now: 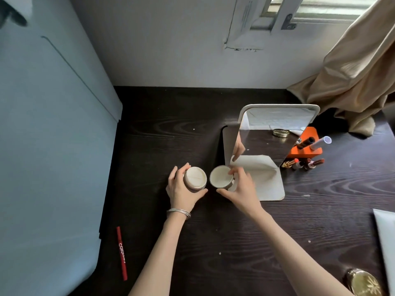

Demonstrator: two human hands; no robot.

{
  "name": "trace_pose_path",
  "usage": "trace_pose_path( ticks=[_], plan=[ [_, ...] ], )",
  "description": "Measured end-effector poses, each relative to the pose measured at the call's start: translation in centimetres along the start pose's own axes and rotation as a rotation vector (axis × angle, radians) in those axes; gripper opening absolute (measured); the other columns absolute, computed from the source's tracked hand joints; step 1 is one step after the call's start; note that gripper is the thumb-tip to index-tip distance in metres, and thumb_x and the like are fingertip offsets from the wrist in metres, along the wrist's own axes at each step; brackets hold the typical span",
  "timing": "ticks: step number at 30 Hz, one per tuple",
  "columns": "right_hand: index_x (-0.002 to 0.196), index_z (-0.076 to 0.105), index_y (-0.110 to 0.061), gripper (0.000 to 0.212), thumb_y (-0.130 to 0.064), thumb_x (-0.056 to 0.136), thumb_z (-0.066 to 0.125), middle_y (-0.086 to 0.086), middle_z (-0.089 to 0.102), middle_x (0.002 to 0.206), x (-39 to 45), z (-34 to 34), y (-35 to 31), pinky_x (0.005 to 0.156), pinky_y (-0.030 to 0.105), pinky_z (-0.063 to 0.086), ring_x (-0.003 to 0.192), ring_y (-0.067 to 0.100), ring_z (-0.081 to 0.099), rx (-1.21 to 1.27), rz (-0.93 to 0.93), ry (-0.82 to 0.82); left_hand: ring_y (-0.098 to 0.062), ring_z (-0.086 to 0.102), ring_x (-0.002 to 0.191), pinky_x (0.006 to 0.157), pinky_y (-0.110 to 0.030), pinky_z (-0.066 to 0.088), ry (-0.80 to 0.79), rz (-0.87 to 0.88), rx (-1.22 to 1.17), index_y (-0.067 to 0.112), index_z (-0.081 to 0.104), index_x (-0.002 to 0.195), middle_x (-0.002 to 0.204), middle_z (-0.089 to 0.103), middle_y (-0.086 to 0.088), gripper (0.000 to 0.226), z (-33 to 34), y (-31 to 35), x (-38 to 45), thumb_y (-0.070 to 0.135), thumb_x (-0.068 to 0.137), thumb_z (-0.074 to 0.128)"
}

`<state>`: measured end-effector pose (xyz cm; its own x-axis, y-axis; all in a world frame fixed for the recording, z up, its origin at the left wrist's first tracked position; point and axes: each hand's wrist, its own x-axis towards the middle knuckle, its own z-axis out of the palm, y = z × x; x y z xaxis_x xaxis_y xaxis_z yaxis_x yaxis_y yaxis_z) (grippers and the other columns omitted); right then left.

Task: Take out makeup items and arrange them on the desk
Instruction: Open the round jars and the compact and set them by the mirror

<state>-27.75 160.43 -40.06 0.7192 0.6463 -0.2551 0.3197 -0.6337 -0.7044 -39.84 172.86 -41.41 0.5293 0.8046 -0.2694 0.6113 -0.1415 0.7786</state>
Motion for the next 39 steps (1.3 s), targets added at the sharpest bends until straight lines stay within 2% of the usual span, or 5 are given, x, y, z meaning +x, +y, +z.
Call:
trace_pose_path(
  ticks=[5,17,22,35,39],
  plan=[
    [0.12,0.044,-0.018,0.062,-0.032,0.07,0.079,-0.008,0.049,0.128,-0.4,1.5,1.3,0.096,0.036,0.027,0.126,0.019,0.031,-0.075,0.06,-0.004,-0.012,0.014,0.145,0.111,-0.041,0.016,-0.025,0.023,0.097,0.025,0.047,0.13,0.115,0.013,0.04,0.086,0.5,-0.1,0.6,0.023,0.054,0.088],
    [0.134,0.039,-0.027,0.076,-0.027,0.069,0.078,-0.01,0.047,0.136,-0.4,2.3,1.6,0.094,0.036,0.027,0.129,0.018,0.028,-0.122,0.045,-0.017,-0.011,0.016,0.144,0.112,-0.033,0.012,-0.065,0.016,0.179,0.031,0.037,0.139,0.153,0.024,0.003,0.097,0.8,-2.3,0.7,0.027,0.055,0.087],
    [0.136,0.037,-0.028,0.077,-0.028,0.07,0.077,-0.008,0.048,0.136,-0.4,2.5,1.6,0.094,0.037,0.028,0.129,0.018,0.027,-0.145,0.05,-0.019,-0.01,0.018,0.143,0.113,-0.036,0.019,-0.058,0.06,0.161,0.025,0.024,0.146,0.145,0.039,0.012,0.111,0.4,-3.0,0.7,0.022,0.055,0.088],
    [0.136,0.042,-0.019,0.073,-0.03,0.072,0.075,-0.004,0.053,0.132,-0.5,2.1,0.7,0.088,0.036,0.032,0.12,0.024,0.041,-0.268,-0.051,0.103,-0.013,0.0,0.146,0.115,-0.037,0.014,-0.181,0.16,0.45,0.032,0.001,0.149,0.157,0.004,0.015,0.106,0.6,-3.0,0.3,0.047,0.072,0.072],
    [0.131,0.048,-0.017,0.073,-0.021,0.066,0.082,-0.008,0.054,0.125,-2.2,0.3,0.9,0.095,0.031,0.036,0.116,0.016,0.043,0.006,0.045,0.236,-0.016,0.016,0.144,0.114,-0.026,0.016,-0.123,0.129,0.218,0.023,0.009,0.149,0.153,0.027,0.005,0.107,0.9,-3.0,0.3,0.027,0.069,0.08]
  ],
)
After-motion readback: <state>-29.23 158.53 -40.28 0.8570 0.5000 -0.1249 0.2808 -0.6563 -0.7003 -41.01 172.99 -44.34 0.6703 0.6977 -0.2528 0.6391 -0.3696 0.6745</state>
